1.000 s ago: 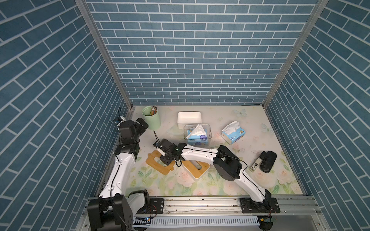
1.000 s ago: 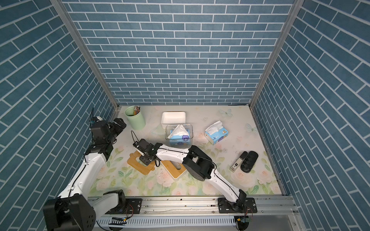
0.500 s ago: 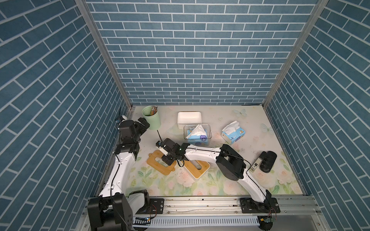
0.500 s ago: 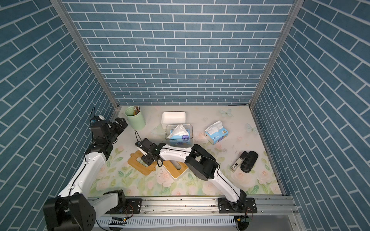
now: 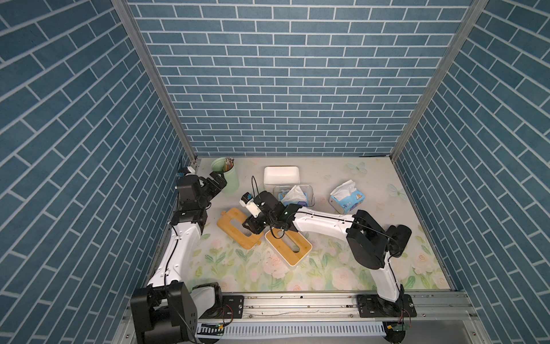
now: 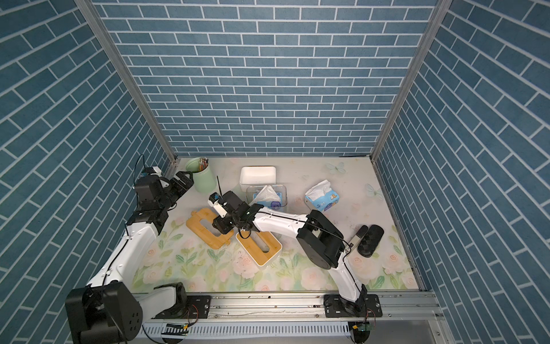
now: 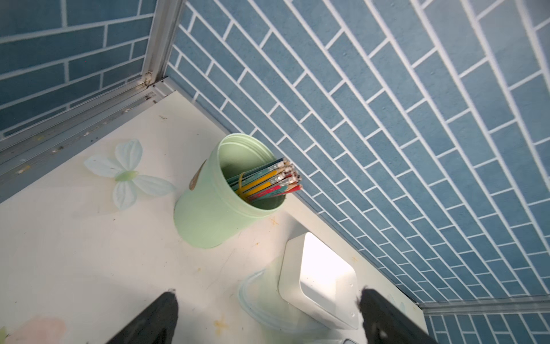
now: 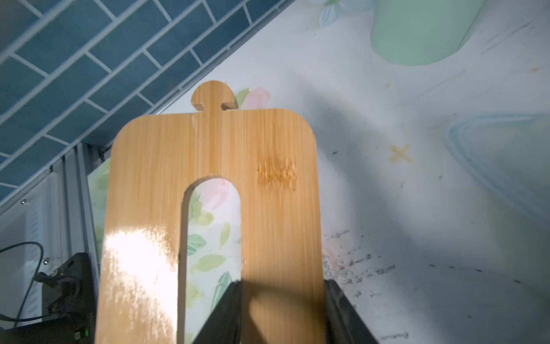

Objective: Put the tissue paper into the tissue box
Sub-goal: Pick up the box lid from the center of the board, then close the box lid on the tissue box.

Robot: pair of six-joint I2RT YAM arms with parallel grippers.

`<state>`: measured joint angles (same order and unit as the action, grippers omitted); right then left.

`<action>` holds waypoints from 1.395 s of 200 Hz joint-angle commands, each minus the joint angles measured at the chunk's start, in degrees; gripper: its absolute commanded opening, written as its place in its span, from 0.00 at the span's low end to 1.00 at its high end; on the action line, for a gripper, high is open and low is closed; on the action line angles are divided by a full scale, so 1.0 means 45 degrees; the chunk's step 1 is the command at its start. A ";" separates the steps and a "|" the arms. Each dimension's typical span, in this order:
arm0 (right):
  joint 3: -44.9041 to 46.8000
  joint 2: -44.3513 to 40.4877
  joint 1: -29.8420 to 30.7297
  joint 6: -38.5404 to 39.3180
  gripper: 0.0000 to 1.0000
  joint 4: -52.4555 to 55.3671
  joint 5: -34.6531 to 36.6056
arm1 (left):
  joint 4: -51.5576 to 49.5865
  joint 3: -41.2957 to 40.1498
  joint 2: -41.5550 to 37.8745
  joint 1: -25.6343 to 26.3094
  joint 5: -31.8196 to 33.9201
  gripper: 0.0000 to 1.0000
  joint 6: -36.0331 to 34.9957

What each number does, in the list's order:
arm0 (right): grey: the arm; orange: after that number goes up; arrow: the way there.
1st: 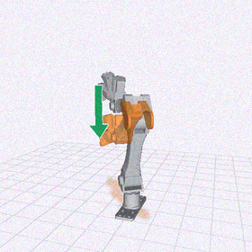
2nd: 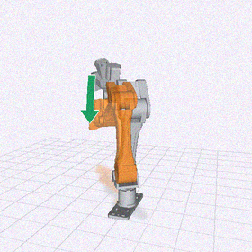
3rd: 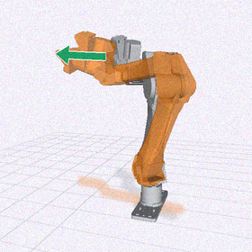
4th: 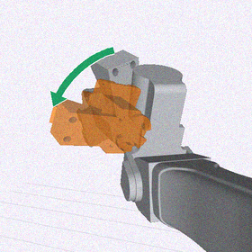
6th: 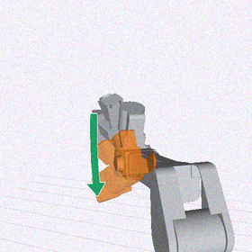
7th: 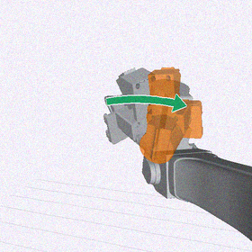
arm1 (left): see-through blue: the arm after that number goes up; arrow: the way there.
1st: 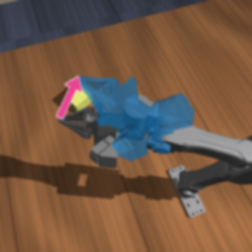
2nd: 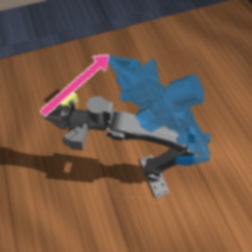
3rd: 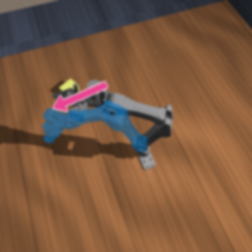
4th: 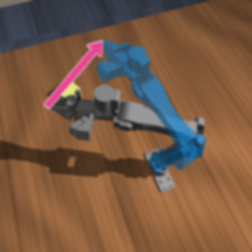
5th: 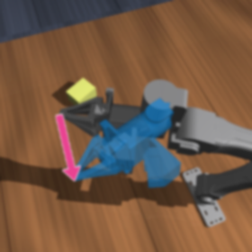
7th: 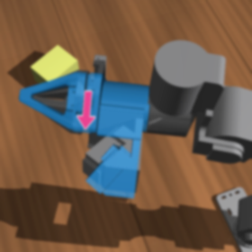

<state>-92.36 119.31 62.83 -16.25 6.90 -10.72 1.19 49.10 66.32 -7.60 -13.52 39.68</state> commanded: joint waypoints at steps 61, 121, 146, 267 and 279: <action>0.3347 -0.3658 -0.1412 0.0055 0.27 -0.0475 0.0637 | -0.0630 -0.0008 -0.0067 0.1048 -0.2181 0.98 -0.1110; 0.4681 -0.5215 -0.2339 0.0325 0.27 -0.0509 0.1110 | -0.0398 -0.1710 -0.0140 0.2737 -0.3843 0.88 -0.1525; 0.4695 -0.5292 -0.2391 0.0406 0.26 -0.0670 0.1095 | 0.0467 -0.2128 0.0344 0.3248 -0.5293 0.79 -0.1033; 0.4493 -0.4872 -0.2667 0.1131 0.39 -0.0468 0.1625 | 0.2623 -0.2340 0.0946 0.4266 -0.6342 0.00 0.0605; 0.4775 -0.5263 -0.2868 0.1059 0.52 -0.0492 0.1489 | 0.2553 -0.2217 0.0691 0.4266 -0.6174 0.00 0.0719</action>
<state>-71.61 98.63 51.35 -12.99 5.23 -4.45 10.20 38.63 71.35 11.62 -41.56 40.97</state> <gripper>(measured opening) 0.438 0.123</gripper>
